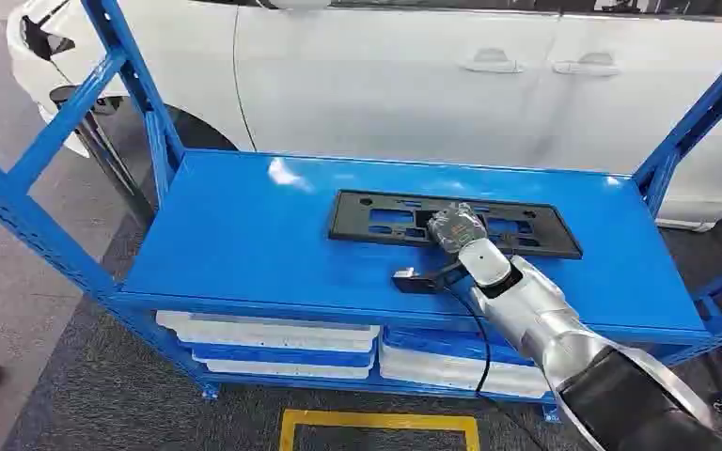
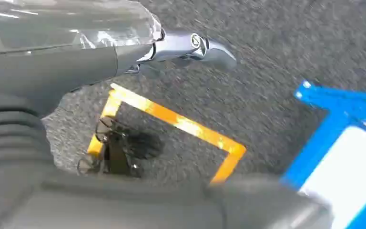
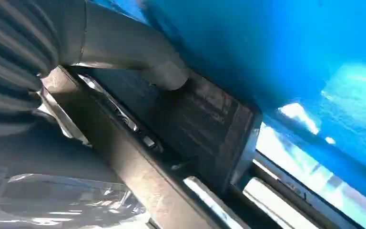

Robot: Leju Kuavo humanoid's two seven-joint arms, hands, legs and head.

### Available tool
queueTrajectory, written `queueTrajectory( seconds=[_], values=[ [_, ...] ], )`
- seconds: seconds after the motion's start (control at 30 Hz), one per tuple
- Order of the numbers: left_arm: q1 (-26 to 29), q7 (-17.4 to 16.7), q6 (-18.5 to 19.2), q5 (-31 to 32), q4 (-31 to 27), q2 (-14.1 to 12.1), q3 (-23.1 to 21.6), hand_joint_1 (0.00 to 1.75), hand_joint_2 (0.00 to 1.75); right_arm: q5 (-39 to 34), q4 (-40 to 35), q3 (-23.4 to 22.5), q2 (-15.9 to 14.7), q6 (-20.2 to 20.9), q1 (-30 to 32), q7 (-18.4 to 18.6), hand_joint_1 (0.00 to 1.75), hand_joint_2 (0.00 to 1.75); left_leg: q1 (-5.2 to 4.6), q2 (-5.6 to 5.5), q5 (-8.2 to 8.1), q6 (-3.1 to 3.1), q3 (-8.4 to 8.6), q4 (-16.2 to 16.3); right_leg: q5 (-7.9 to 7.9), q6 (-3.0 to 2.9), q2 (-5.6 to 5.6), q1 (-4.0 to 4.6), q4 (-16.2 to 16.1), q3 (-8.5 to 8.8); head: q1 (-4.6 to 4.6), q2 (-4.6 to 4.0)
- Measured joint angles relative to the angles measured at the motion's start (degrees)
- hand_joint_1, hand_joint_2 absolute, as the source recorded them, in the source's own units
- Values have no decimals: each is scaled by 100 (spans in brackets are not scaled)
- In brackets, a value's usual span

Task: Take the parts from the cabinet and place them on the table.

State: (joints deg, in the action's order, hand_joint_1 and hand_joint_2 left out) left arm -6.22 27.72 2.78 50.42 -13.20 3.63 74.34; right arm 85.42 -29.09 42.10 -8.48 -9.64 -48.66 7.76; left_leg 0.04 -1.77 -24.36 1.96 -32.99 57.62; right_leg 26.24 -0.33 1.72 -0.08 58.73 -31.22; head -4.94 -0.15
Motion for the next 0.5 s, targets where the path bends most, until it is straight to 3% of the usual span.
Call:
queueTrajectory(
  seconds=[0.03, 0.1, 0.17, 0.2, 0.23, 0.3, 0.33, 0.37, 0.4, 0.43, 0.5],
  values=[
    [-5, 15, 9, 2, 2, 4, -4, 0, 175, -30, -2, -24, 4, -48, -8, -28, 175, 175, -41, 22, -4, -39, -53, 12, 76, -18, 100, 51, -112, 73, 0, 2],
    [-2, 31, 35, 11, 4, 2, -13, 0, 175, -113, -26, -67, 17, -143, -18, -111, 175, 175, -12, 25, 32, -96, -101, 4, 57, -1, 77, 64, -136, 9, 0, 0],
    [6, 17, 55, 11, 2, 0, -15, 0, 175, -254, -61, -138, 18, -260, -12, -230, 175, 175, -27, 24, 49, -162, -95, -13, 9, -40, 70, 25, -211, 21, -2, 2],
    [1, 4, 65, 11, 4, -9, -15, 0, 175, -367, -107, -186, 17, -315, 3, -332, 175, 175, -9, 5, -40, -186, -148, 102, -25, -46, 124, 3, -266, 49, 0, 0],
    [-4, -18, 83, -7, 5, -7, -15, 0, 175, -512, -151, -236, 17, -387, 25, -455, 175, 175, -23, 36, -264, -226, -296, 403, -33, -74, 138, 2, -275, 37, -2, 0],
    [9, -61, 122, -41, 5, -7, -13, 0, 175, -1112, -396, -411, -51, -531, 153, -932, 175, 175, -3, 53, -707, -280, -735, 1303, -28, -82, 176, 18, -271, 24, 0, 2],
    [26, -61, 131, -50, 4, -7, -13, 0, 175, -1541, -580, -525, -110, -564, 232, -1296, 175, 175, 1, 60, -826, -298, -925, 1681, -22, -89, 191, 23, -262, 20, -2, 0],
    [41, -61, 131, -52, 7, -7, -11, 0, 175, -2080, -866, -650, -203, -512, 343, -1716, 175, 175, 6, 67, -797, -306, -1018, 1828, -13, -87, 193, 22, -255, 21, -2, 0],
    [49, -66, 131, -50, 5, -7, -11, 0, 175, -2516, -1134, -738, -264, -416, 441, -2008, 175, 175, 11, 70, -680, -311, -992, 1726, 1, -82, 192, 19, -246, 28, 0, 0],
    [52, -83, 131, -48, 5, -7, -11, 0, 175, -3004, -1431, -820, -335, -327, 591, -2343, 175, 175, 19, 71, -402, -320, -824, 1337, 28, -66, 194, 14, -226, 36, -2, 2],
    [59, -136, 131, -15, 5, -9, -11, 0, 175, -4760, -2572, -1076, -586, -54, 911, -3470, 175, 175, 36, 30, 146, -308, -334, 258, 120, -15, 193, -3, -166, 71, 0, 0]
  ],
)
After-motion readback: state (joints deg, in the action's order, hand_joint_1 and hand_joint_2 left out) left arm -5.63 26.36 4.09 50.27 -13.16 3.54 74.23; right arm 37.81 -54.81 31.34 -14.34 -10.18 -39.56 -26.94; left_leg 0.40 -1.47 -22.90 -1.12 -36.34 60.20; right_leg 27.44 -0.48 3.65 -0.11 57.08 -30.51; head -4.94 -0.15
